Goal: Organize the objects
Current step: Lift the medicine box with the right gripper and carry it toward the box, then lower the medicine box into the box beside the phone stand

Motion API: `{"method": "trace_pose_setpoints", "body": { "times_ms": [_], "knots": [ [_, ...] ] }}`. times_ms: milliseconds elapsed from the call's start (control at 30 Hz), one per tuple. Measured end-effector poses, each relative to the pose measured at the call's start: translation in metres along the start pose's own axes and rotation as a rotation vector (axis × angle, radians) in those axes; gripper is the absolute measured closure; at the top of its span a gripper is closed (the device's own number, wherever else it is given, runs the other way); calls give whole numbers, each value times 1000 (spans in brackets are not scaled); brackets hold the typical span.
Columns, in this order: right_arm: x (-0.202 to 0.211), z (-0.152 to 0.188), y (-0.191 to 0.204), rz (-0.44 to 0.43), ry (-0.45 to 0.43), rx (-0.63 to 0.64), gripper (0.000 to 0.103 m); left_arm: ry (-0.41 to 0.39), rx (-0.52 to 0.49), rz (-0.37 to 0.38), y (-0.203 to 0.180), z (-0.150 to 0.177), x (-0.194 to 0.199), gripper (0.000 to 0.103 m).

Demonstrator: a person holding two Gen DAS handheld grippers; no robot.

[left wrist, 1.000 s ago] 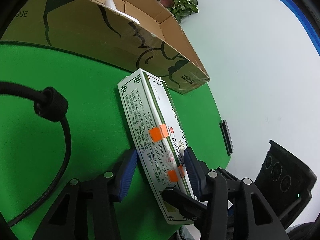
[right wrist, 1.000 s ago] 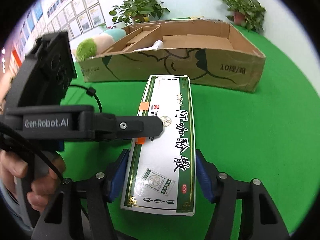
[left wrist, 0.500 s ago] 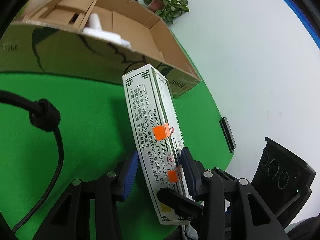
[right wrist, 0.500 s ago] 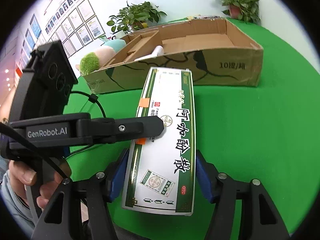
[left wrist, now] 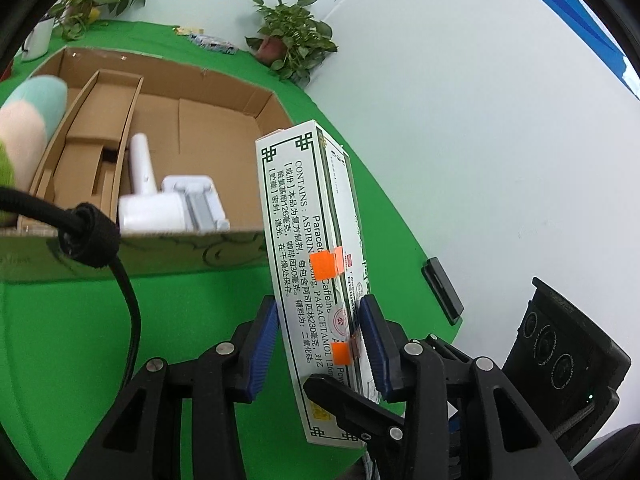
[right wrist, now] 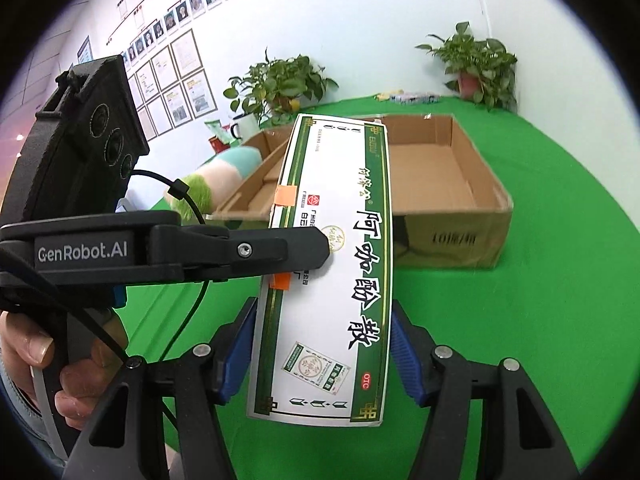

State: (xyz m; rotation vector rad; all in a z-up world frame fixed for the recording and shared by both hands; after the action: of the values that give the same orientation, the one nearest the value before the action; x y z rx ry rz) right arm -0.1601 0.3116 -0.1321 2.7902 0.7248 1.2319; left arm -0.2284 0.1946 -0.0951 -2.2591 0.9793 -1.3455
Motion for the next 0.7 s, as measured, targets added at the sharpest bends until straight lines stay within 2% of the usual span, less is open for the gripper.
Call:
{"method": "trace_pose_setpoints", "body": {
  "times_ms": [300,367,700],
  "knots": [
    [-5,-43,-13,18,-36,14,42,-19,-34,-10,-35,-72,-7,64],
    [-7,-52,-16,24,-43,20,42,-22,-40,-5,-46,-77,-1,64],
    [-32,-101,-40,22,-32,35,42,-16,-33,-22,-36,-153,-21,64]
  ]
}}
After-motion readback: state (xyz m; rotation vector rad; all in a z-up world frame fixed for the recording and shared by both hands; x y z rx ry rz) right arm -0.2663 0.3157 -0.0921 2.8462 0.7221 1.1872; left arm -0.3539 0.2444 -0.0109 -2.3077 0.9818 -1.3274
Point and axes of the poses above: each gripper's, at about its wrist camera, not at the fingertips, and x roughly against the way its jaws point, y to its left, z to its underside, the point moved 7 cm from there along -x, roughly the way its jaws point, and after that the axes turned 6 degrees about y, right-handed, at the moved point
